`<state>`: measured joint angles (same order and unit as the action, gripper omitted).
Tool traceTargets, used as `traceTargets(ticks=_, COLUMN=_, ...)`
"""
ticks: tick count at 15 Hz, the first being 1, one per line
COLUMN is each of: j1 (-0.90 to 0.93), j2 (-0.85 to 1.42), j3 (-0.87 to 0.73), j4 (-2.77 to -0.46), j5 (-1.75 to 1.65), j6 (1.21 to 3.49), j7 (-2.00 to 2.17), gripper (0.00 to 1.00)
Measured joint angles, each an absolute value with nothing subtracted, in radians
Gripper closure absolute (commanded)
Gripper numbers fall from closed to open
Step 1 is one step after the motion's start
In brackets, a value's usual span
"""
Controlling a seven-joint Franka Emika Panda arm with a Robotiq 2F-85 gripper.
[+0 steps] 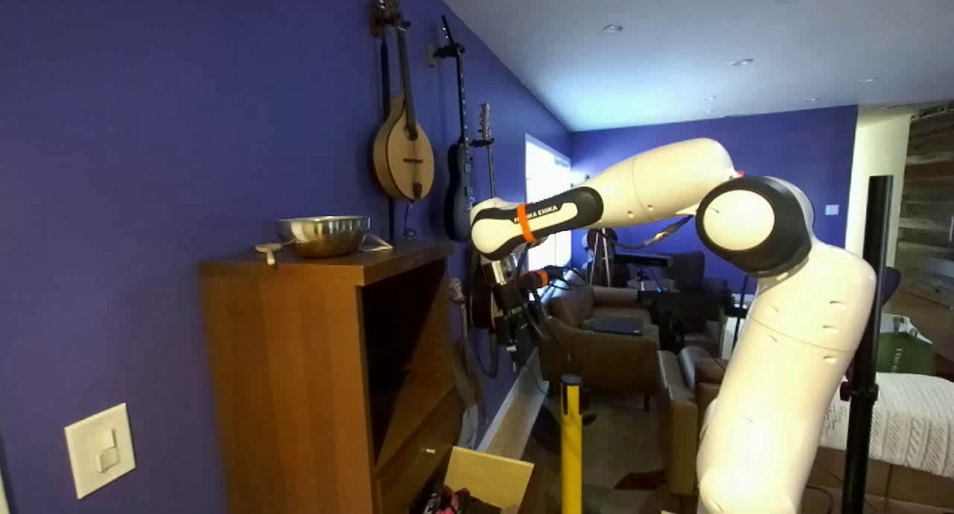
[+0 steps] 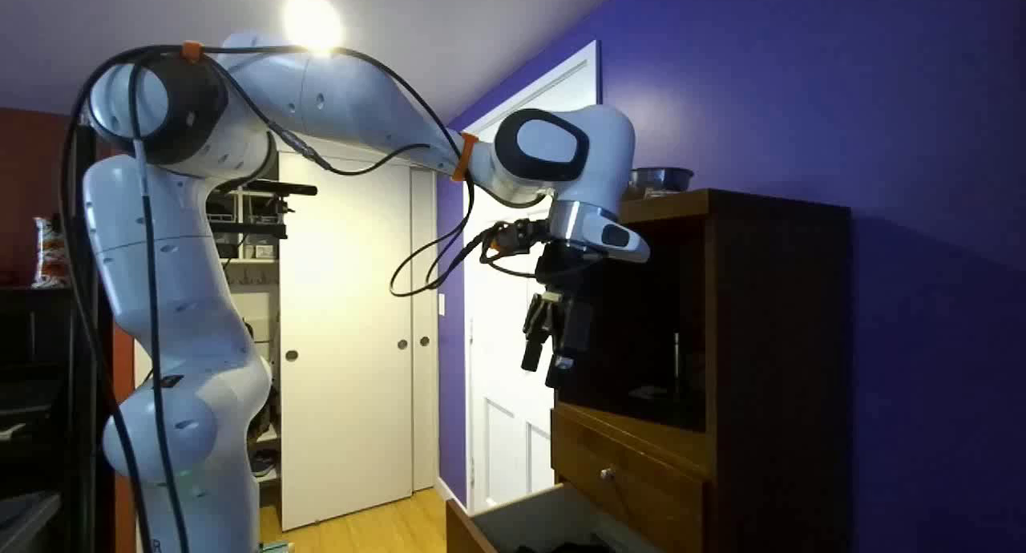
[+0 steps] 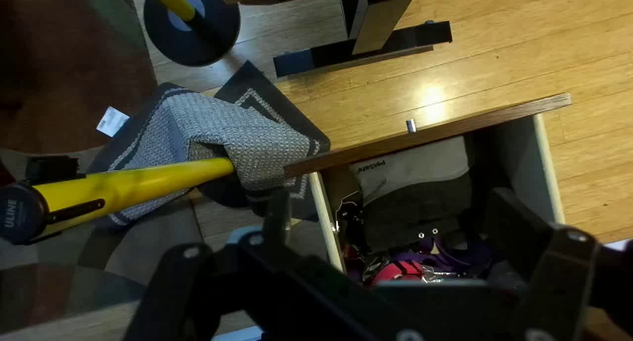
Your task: Pick up the chains with the pink straps and put it on the top brown shelf
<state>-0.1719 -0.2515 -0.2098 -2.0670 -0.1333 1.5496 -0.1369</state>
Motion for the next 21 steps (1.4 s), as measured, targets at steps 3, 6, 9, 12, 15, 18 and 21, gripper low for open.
traceTargets(ticks=3, j1=-0.172, j2=-0.252, j3=-0.21, j4=-2.067, j5=-0.133, j6=1.55, j7=-0.137, gripper=0.0)
traceTargets(ticks=6, j1=-0.172, j2=-0.252, j3=-0.21, j4=-2.067, j5=-0.133, j6=1.55, j7=-0.137, gripper=0.0)
traceTargets(ticks=9, j1=-0.172, j2=-0.252, j3=-0.21, j4=-2.067, j5=-0.133, j6=1.55, j7=-0.137, gripper=0.0)
traceTargets(ticks=12, j1=-0.172, j2=-0.252, j3=-0.21, j4=-2.067, j5=-0.131, j6=1.55, j7=-0.133, gripper=0.0)
traceTargets(ticks=15, j1=-0.172, j2=-0.252, j3=-0.21, j4=-2.077, j5=-0.101, j6=1.551, j7=-0.09, gripper=0.0)
traceTargets(ticks=18, j1=-0.172, j2=-0.252, j3=-0.205, j4=-2.116, j5=-0.066, j6=1.569, j7=0.014, gripper=0.0)
traceTargets(ticks=21, j1=-0.172, j2=-0.252, j3=-0.2, j4=-2.176, j5=-0.049, j6=1.628, j7=0.135, gripper=0.0)
